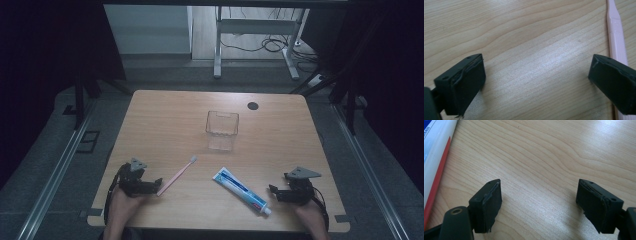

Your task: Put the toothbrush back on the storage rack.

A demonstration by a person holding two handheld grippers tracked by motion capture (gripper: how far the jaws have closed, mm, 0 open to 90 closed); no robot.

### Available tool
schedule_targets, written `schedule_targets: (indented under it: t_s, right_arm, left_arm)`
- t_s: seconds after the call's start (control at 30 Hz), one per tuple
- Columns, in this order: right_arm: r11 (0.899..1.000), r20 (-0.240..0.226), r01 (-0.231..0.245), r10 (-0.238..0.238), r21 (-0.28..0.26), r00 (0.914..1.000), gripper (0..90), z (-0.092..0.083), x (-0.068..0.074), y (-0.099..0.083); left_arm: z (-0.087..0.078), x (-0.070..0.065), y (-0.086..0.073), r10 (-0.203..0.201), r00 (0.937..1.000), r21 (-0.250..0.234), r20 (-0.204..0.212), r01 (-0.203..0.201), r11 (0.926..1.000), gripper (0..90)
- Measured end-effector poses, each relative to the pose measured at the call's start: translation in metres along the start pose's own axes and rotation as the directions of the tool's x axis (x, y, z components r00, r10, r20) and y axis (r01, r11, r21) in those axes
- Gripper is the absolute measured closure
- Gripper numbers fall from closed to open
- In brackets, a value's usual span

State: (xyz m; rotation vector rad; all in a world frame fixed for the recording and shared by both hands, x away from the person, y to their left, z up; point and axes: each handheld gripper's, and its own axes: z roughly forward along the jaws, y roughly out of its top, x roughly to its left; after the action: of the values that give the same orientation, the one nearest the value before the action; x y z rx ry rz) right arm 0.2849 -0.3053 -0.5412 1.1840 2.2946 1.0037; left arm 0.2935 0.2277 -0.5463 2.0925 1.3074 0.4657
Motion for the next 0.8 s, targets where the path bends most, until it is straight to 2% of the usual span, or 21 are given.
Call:
schedule_targets:
  t_s: [0.67, 0.73, 0.8]
  right_arm:
    - [1.0, -0.011, 0.005, -0.005, 0.004, 0.9999, 18.0, 0.0004, 0.0002, 0.0002]
    - [1.0, -0.012, 0.006, -0.006, 0.005, 0.9999, 17.8, 0.0005, 0.0003, 0.0002]
    - [1.0, -0.012, 0.007, -0.007, 0.005, 0.9999, 17.7, 0.0005, 0.0002, 0.0002]
  left_arm:
    - [0.0002, 0.0004, 0.0003, -0.009, 0.9999, -0.004, -0.009, 0.009, 1.0, 3.1]
    - [-0.0017, 0.0009, 0.0006, -0.005, 1.0, -0.006, -0.005, 0.005, 1.0, 6.3]
    - [-0.0039, 0.0014, 0.0009, -0.001, 1.0, -0.009, -0.006, 0.001, 1.0, 13.1]
